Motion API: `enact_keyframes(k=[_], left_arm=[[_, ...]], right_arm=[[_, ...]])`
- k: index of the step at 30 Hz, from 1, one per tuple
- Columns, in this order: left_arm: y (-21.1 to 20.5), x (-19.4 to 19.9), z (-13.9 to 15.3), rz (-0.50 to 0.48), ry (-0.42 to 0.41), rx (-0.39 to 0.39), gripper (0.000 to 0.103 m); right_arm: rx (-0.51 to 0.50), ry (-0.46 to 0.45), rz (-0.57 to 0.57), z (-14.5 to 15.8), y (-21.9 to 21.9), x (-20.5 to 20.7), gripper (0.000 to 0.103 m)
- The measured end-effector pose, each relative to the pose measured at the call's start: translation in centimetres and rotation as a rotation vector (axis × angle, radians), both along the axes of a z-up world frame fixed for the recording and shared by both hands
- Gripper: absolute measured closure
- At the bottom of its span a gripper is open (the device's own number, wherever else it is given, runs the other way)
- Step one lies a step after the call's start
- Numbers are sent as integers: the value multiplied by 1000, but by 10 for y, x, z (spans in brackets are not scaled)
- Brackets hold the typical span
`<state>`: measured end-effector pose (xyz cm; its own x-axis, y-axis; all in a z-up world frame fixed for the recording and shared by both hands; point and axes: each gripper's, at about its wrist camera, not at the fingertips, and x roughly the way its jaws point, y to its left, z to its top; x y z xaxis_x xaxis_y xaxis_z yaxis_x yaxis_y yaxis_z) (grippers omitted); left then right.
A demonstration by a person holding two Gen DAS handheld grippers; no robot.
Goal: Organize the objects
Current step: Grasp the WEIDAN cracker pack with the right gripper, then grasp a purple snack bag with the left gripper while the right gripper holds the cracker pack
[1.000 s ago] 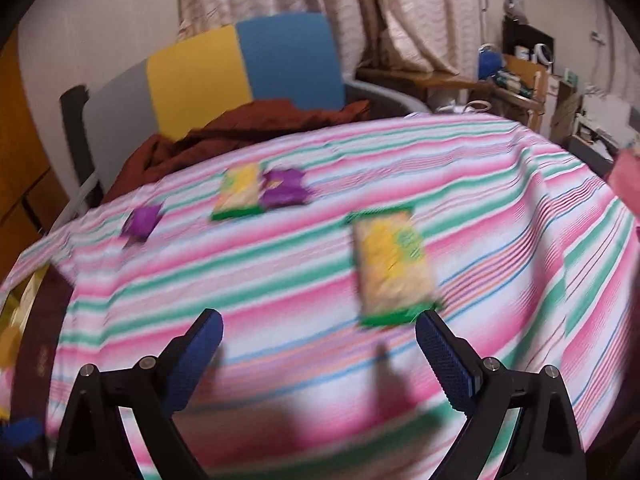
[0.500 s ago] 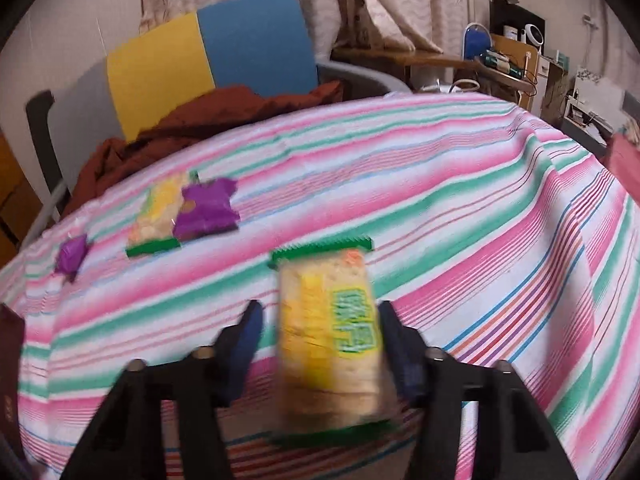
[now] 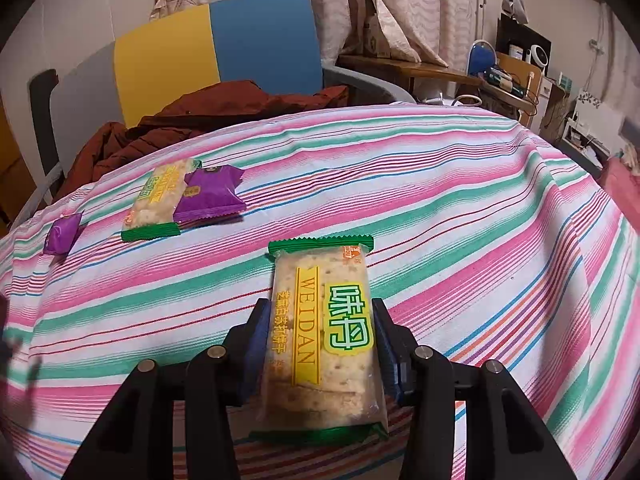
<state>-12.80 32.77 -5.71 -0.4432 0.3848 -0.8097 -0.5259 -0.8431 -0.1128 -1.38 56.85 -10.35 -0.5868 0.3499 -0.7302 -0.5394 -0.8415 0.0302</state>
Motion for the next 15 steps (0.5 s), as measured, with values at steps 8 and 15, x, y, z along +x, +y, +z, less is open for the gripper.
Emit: enact_keyframes(k=[8,15], left_arm=[[25,-67,-7,77,62,-66,27],[36,-86,-17,84,94,-65,30]], right_arm=[[27,6,-3,-2,-2,-1,53],[30,17,-5,-3,-2,-1,53]])
